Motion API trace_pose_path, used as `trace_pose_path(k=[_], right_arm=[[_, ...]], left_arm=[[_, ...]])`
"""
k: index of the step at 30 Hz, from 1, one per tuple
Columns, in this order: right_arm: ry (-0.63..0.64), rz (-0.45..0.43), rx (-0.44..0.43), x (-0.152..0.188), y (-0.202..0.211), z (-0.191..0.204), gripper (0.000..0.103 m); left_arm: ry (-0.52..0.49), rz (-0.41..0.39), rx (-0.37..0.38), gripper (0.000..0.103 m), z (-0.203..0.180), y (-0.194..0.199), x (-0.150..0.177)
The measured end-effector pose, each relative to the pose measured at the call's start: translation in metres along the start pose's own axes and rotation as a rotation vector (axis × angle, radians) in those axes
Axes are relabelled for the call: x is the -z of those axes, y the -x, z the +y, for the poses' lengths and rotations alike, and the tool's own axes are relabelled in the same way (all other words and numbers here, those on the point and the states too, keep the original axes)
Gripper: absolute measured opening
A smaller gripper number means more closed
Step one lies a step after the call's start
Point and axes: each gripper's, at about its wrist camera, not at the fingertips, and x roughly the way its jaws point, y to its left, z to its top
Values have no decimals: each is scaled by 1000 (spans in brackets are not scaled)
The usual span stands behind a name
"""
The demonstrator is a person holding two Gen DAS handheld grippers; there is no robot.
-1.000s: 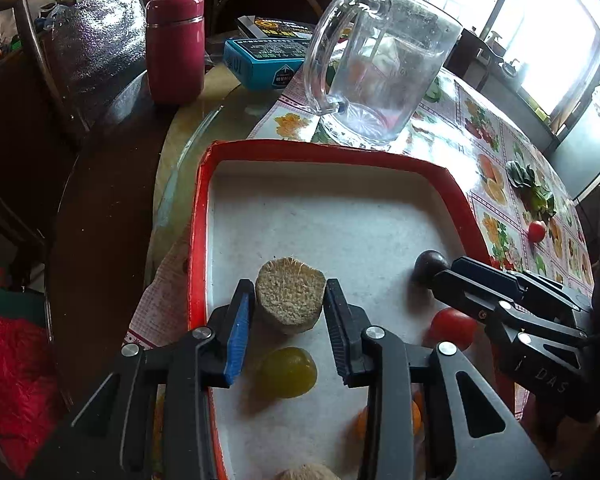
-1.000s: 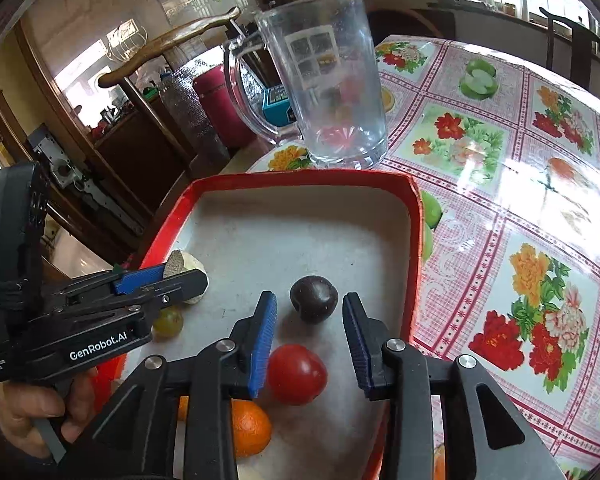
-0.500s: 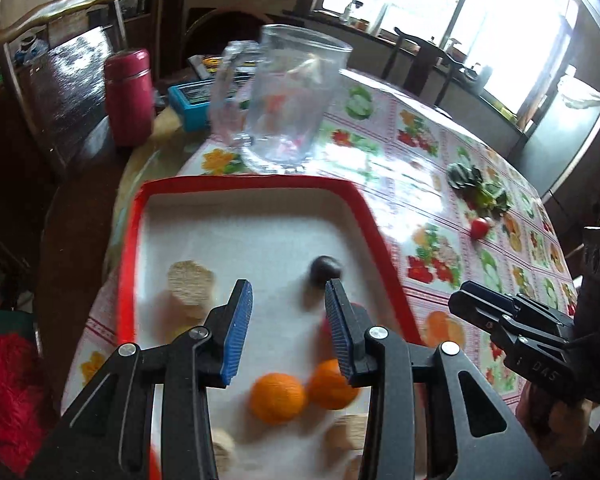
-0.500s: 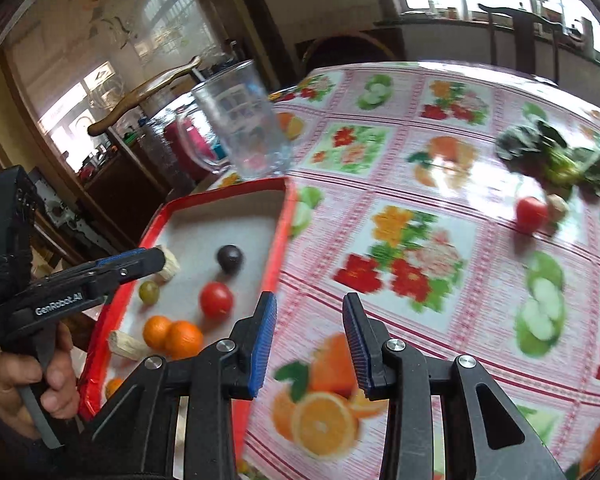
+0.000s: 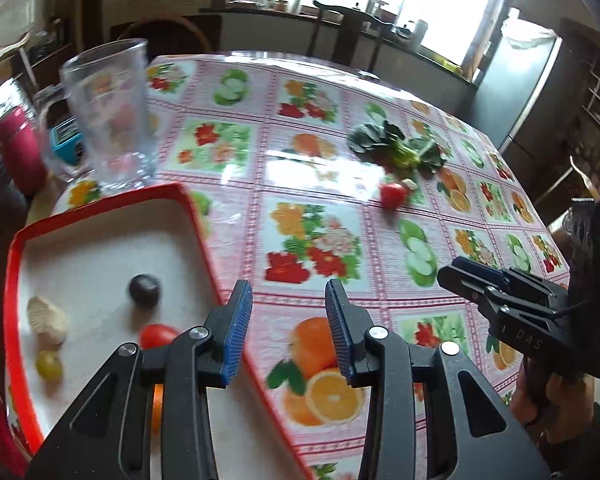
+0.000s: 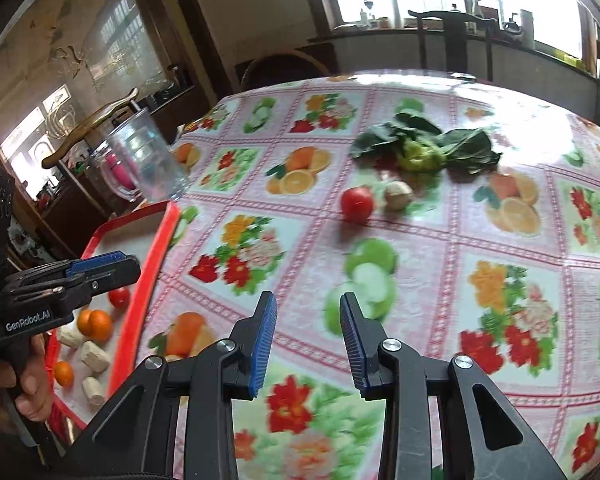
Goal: Organize fruits
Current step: 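Move both tools back toward the last tomato and white cube, then grasp the red tomato with the left tool while the right tool grips the white cube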
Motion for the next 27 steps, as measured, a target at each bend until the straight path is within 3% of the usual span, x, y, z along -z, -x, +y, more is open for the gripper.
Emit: trace_pose_path(k=[8, 20, 22, 27], right_arm=[[-62, -33, 44, -30, -22, -55, 33], [-42, 7, 14, -68, -87, -78, 32], [-26, -4, 20, -70, -88, -78, 25], [-104, -19, 32, -57, -68, -96, 25]], left_arm=[[-58, 39, 49, 36, -48, -48, -15], [-121, 93, 67, 36, -77, -99, -30], [-127, 96, 67, 36, -81, -106, -34], [-131, 101, 67, 36, -92, -124, -45]])
